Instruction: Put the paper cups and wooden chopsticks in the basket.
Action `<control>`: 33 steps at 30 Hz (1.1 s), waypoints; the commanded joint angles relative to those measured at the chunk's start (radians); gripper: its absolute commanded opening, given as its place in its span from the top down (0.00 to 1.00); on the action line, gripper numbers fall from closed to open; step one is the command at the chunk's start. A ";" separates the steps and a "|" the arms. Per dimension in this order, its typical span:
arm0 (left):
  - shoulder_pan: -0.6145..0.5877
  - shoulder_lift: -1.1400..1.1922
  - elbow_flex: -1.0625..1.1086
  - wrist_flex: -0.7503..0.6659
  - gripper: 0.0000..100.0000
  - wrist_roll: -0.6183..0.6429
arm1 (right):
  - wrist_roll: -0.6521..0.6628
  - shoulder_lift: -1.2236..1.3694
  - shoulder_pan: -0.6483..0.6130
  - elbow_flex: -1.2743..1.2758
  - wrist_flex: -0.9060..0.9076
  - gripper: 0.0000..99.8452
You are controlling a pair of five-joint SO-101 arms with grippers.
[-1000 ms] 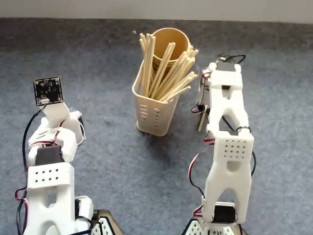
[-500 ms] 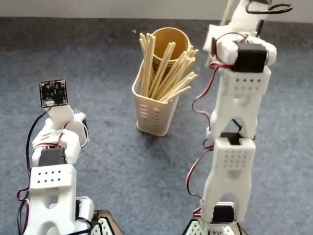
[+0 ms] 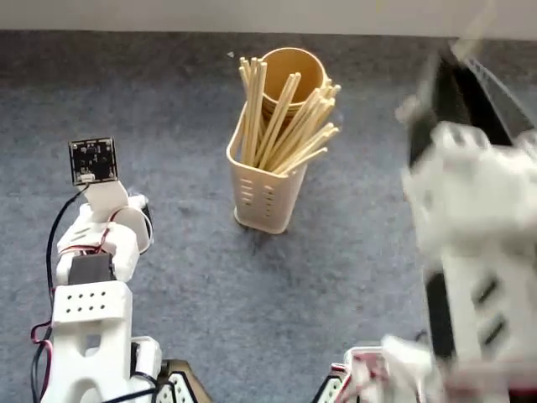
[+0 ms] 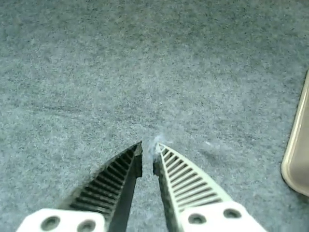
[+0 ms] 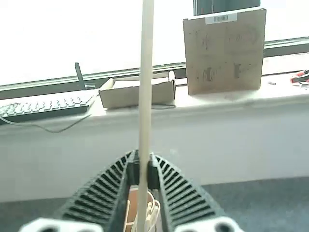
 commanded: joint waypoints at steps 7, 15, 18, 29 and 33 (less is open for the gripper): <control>0.053 -0.007 0.045 -0.104 0.92 -0.006 | 0.026 -0.920 -0.067 1.750 -0.647 0.99; 0.082 -0.005 0.065 -0.106 0.92 -0.064 | 0.132 -0.944 -0.254 2.150 -1.311 0.99; 0.076 -0.005 0.074 -0.133 0.92 -0.064 | 0.183 -0.825 -0.321 2.120 -1.374 0.99; 0.074 -0.005 0.076 -0.138 0.92 -0.064 | 0.189 -0.544 -0.371 1.831 -1.383 0.99; 0.074 -0.005 0.076 -0.138 0.92 -0.064 | 0.187 -0.518 -0.369 1.880 -1.405 0.99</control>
